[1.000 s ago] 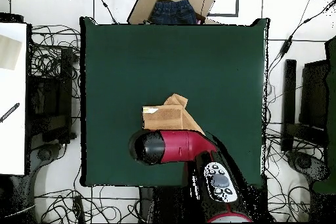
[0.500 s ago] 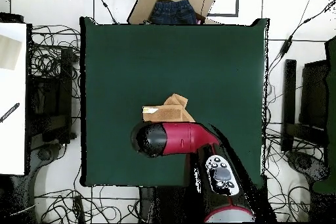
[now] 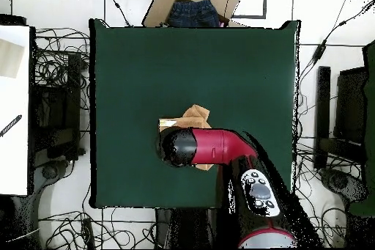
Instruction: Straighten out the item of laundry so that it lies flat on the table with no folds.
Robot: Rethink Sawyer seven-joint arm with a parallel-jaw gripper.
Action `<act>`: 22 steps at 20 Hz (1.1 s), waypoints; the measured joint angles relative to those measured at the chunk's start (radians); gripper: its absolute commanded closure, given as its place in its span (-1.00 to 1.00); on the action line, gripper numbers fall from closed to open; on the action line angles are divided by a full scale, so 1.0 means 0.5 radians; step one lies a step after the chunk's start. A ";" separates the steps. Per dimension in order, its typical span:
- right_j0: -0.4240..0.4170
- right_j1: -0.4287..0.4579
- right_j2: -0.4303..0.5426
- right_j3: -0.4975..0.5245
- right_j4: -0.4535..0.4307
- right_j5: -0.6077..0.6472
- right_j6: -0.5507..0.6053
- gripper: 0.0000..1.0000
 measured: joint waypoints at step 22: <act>0.080 0.049 -0.232 -0.003 0.062 0.000 0.000 -1.00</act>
